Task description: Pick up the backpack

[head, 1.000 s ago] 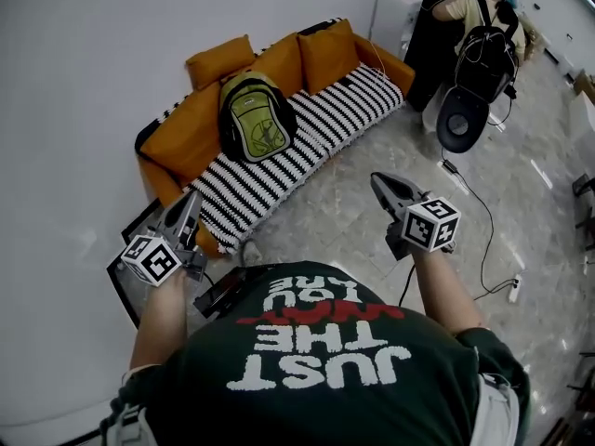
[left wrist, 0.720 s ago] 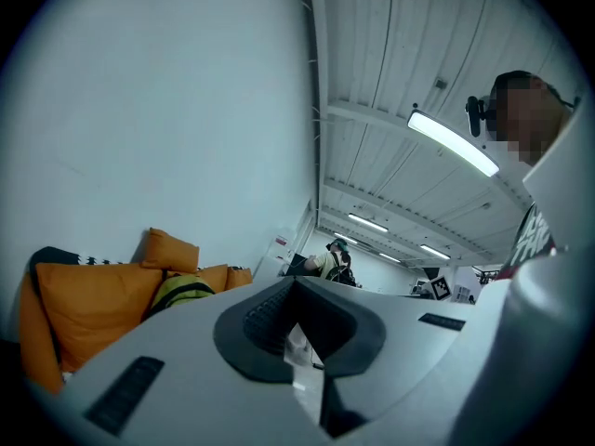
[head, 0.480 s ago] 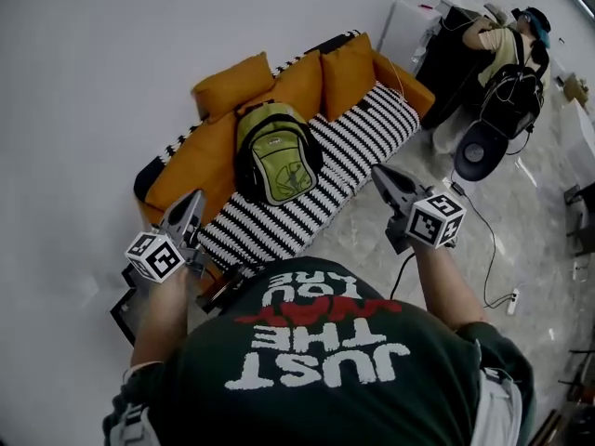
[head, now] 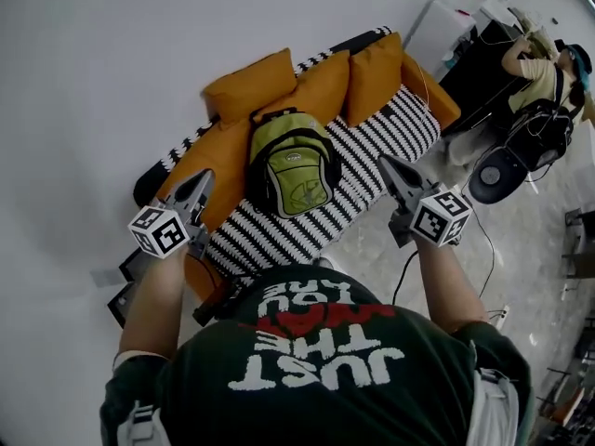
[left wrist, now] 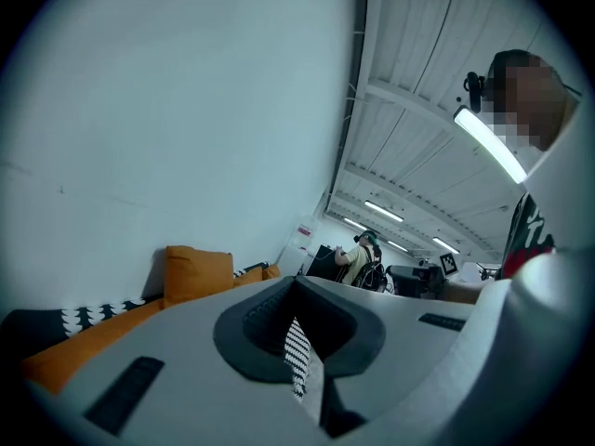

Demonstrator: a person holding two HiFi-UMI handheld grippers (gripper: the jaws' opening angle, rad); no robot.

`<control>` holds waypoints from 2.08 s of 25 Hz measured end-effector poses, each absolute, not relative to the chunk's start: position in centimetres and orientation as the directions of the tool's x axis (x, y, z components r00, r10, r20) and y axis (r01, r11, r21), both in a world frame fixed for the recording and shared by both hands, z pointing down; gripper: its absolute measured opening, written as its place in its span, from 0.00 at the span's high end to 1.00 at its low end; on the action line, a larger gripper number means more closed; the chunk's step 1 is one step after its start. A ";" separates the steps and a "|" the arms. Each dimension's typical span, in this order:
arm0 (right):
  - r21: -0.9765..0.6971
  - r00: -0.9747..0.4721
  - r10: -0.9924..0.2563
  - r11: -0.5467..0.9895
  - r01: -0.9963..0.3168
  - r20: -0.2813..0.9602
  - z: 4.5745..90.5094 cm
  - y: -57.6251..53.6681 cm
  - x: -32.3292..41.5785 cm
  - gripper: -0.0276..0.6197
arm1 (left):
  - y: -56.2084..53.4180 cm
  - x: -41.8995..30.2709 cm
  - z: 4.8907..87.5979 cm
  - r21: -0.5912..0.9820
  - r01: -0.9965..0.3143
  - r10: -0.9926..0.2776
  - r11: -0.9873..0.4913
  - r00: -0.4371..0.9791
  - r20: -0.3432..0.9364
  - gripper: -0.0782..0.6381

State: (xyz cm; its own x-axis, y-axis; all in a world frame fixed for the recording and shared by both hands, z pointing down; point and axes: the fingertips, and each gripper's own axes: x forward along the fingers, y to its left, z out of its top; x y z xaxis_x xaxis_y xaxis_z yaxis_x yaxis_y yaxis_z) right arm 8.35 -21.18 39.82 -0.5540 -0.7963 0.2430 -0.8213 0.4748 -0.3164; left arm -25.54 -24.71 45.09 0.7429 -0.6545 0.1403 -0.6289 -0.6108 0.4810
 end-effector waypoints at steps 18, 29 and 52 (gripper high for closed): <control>-0.361 -0.744 -0.576 0.651 -0.668 0.338 53.8 -34.5 9.1 0.91 | -47.8 -14.9 66.4 0.656 -0.720 -0.550 -0.225 0.649 0.525 0.59; -0.439 -0.713 -0.551 0.563 -0.701 0.433 61.5 -32.5 12.4 0.91 | -52.9 -13.7 77.3 0.565 -0.824 -0.362 -0.045 0.541 0.759 0.47; -0.449 -0.675 -0.585 0.505 -0.737 0.449 60.9 -32.7 14.1 0.91 | -47.4 -10.2 72.5 0.596 -0.760 -0.268 -0.259 0.650 0.711 0.73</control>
State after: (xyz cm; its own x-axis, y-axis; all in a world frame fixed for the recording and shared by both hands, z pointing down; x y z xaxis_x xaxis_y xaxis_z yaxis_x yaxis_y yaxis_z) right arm 14.09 -32.66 60.86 -0.6753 -0.5849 0.4492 -0.7366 0.5054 -0.4494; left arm -10.17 -47.40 72.53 0.6500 -0.2684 0.7110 -0.7596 -0.2593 0.5965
